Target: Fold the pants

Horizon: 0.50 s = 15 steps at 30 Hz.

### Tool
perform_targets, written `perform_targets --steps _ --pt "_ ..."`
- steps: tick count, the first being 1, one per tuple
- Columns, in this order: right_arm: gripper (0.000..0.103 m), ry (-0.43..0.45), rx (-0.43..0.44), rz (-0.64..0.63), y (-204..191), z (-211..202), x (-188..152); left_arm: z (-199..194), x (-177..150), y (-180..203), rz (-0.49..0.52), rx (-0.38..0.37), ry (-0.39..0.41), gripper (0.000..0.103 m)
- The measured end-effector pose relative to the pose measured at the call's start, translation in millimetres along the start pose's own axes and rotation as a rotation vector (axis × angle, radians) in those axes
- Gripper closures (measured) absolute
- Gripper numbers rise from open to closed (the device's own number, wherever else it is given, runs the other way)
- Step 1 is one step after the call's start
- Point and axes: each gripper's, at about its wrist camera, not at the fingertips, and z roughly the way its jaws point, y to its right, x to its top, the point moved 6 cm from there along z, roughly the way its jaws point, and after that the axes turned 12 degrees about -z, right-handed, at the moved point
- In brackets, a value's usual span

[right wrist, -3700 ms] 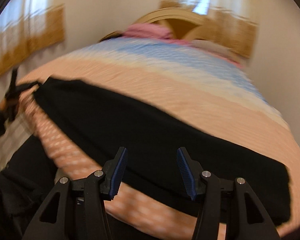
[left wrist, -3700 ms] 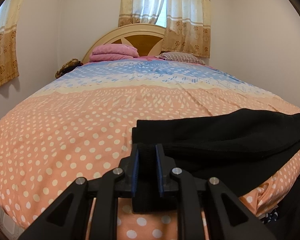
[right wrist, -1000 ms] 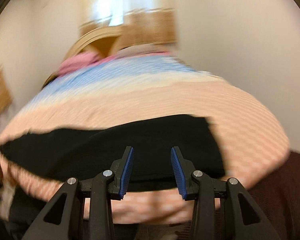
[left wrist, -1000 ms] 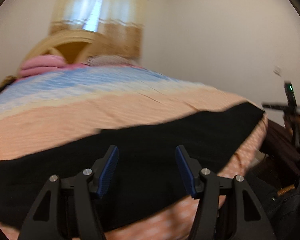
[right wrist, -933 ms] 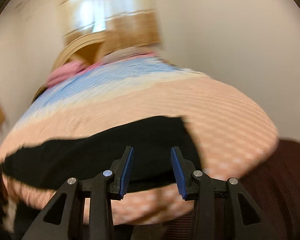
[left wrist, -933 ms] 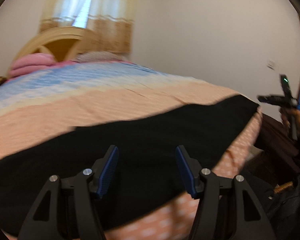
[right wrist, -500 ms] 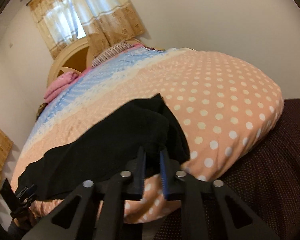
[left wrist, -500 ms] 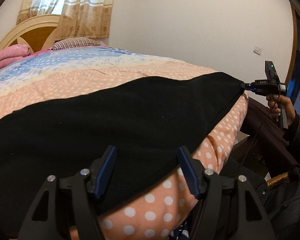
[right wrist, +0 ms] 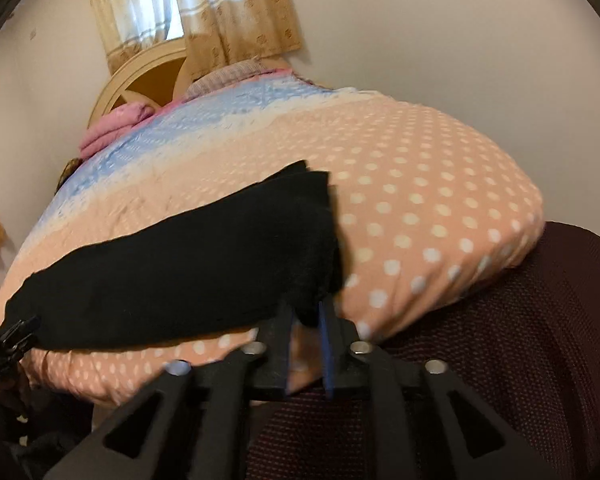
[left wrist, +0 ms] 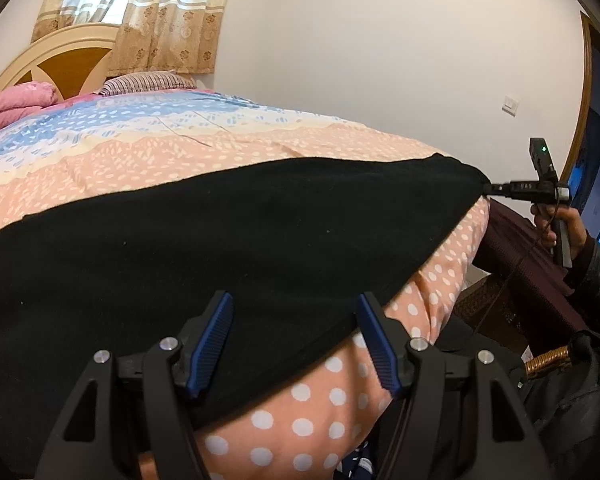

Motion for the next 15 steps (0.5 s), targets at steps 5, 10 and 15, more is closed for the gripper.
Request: perform_targets --steps 5,10,15 --pt "0.054 0.092 -0.014 0.052 22 -17 33 1 1 -1 -0.002 -0.008 -0.005 0.034" --pt "0.054 0.028 0.072 0.1 28 24 60 1 2 1 -0.009 -0.003 -0.003 0.032" --pt "0.091 -0.038 0.151 0.124 21 67 64 -3 4 -3 -0.024 0.021 0.016 0.032"
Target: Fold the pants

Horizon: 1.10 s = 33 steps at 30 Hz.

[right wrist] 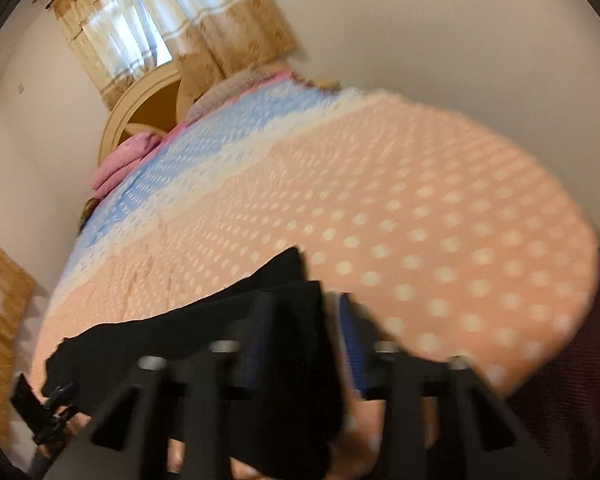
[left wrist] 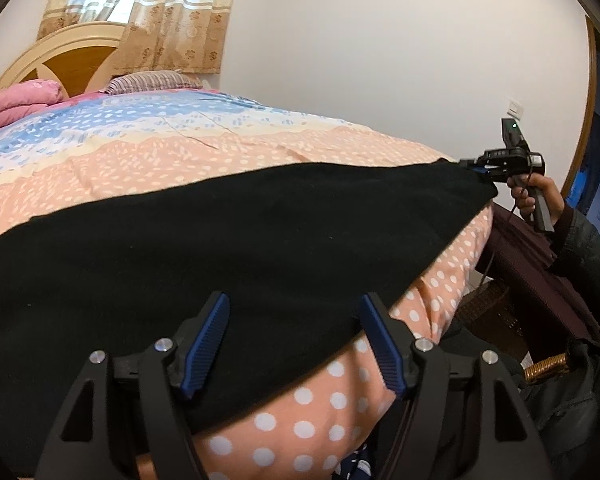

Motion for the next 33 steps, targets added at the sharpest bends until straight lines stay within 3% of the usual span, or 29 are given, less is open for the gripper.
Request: perform_targets --steps 2,6,10,12,15,16,18,21,25,28,31,33 --pt "0.101 0.027 -0.004 -0.022 -5 -4 7 -2 3 -7 -0.028 0.011 0.012 0.032" --pt "0.101 0.106 -0.033 -0.082 -18 -26 27 -4 6 -16 -0.065 0.017 0.024 0.032" --pt "0.101 0.116 -0.065 -0.122 -25 -23 40 -4 4 -16 -0.065 0.028 0.035 0.032" --pt "0.101 0.091 -0.066 -0.114 -21 -13 39 -3 3 -15 -0.066 0.027 0.037 0.032" --pt "0.1 -0.036 -0.079 -0.086 -4 19 24 -3 2 -15 -0.054 0.038 0.039 0.032" --pt "0.098 -0.03 -0.079 -0.079 0 19 22 -4 2 -15 -0.049 0.044 0.038 0.032" --pt "0.083 0.002 -0.085 -0.058 4 8 19 -9 2 -17 -0.026 0.069 0.045 0.032" --pt "0.077 0.056 -0.147 -0.076 0 -18 15 -21 3 -25 -0.006 0.112 0.066 0.029" --pt "0.077 0.08 -0.083 -0.203 -45 -42 2 -35 0 -52 -0.064 0.157 0.086 0.021" --pt "0.067 -0.034 0.007 -0.329 -92 -24 -22 -38 -10 -64 -0.095 0.165 0.084 0.021" --pt "0.064 -0.17 0.021 -0.443 -130 6 -46 -45 -12 -60 -0.068 0.183 0.087 0.021" --pt "0.064 -0.172 0.006 -0.491 -153 13 -49 -54 -7 -61 -0.064 0.198 0.113 0.021"
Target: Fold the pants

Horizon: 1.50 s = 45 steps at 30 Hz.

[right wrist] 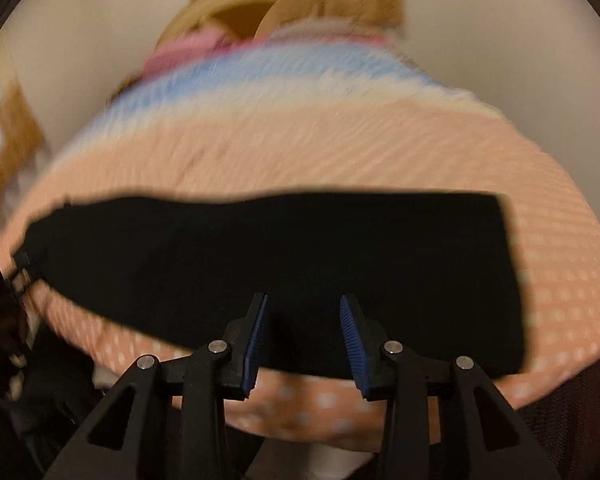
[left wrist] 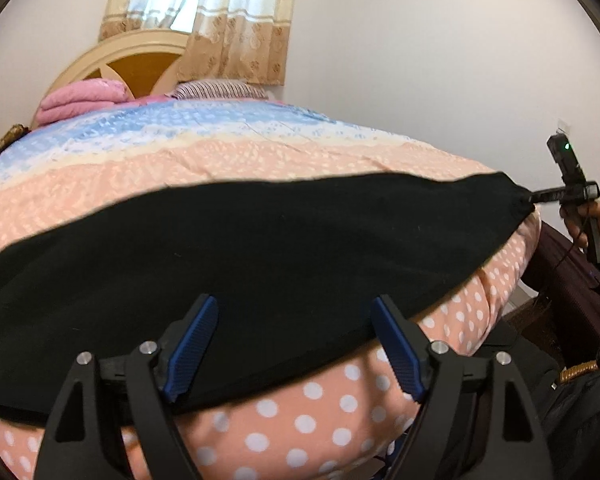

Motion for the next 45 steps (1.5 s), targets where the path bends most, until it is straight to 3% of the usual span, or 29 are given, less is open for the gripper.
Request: perform_targets --steps 2,4,6,13,15,18,27,32,37,42,45 --pt "0.064 0.027 0.047 -0.024 -19 -3 17 -12 10 -8 0.002 0.018 0.046 0.021" --pt "0.064 0.067 0.1 -0.062 -43 -6 40 -19 20 -21 -0.011 0.046 0.088 0.011" --pt "0.064 0.091 0.152 -0.109 -71 -4 64 -24 29 -39 -0.028 0.09 0.124 0.009" --pt "0.064 0.113 0.369 -0.212 -189 46 147 -25 18 -100 -0.111 0.236 0.095 0.009" --pt "0.064 0.091 0.446 -0.202 -221 66 165 -26 11 -109 -0.14 0.234 0.092 0.009" --pt "0.064 0.063 0.478 -0.221 -262 89 180 -25 5 -113 -0.151 0.233 0.101 0.008" --pt "0.064 -0.02 0.572 -0.103 -307 141 220 -22 4 -113 -0.15 0.24 0.135 0.003" --pt "0.064 -0.095 0.644 -0.054 -324 168 229 -35 12 -101 -0.192 0.183 0.18 0.003" --pt "0.065 -0.177 0.728 0.001 -340 187 230 -15 9 -88 -0.13 0.192 0.14 0.003" --pt "0.097 -0.237 0.764 0.007 -353 194 221 -10 -1 -89 -0.127 0.204 0.124 0.002" --pt "0.099 -0.171 0.796 0.068 -344 186 228 -13 -1 -88 -0.131 0.198 0.127 0.003"
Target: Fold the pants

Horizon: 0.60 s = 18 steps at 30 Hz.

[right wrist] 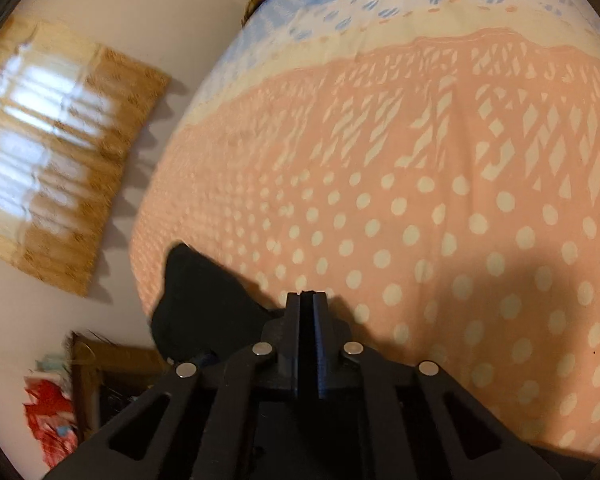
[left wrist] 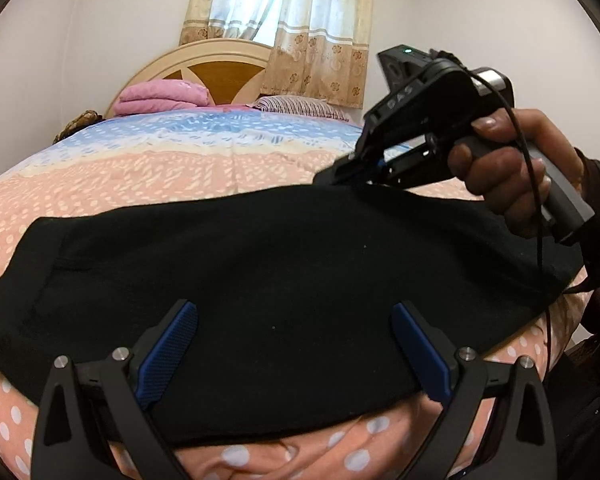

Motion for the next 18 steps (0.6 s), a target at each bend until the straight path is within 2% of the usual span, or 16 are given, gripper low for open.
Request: perform_targets --steps 2,4,7,9,12,15,18 --pt "0.1 0.062 0.009 -0.018 -9 -15 4 0 -1 -1 0.007 0.004 0.001 0.002" --pt "0.1 0.094 -0.018 -0.041 -15 -23 6 1 -3 -1 0.014 0.006 0.004 0.002" --pt "0.1 0.075 -0.12 -0.064 -6 -11 6 1 -4 -1 0.022 0.006 0.009 0.0" --pt "0.1 0.059 -0.134 -0.032 8 1 2 1 -3 -2 0.016 0.006 0.004 0.0" --pt "0.1 0.058 -0.159 -0.053 12 8 -3 -6 0 -3 0.003 0.01 0.002 0.0" --pt "0.098 0.086 -0.159 -0.116 3 -4 -5 -22 10 -8 -0.006 0.021 0.041 0.0" --pt "0.096 0.132 -0.246 -0.207 -11 -31 -11 -35 20 -21 0.005 0.081 0.078 0.0"
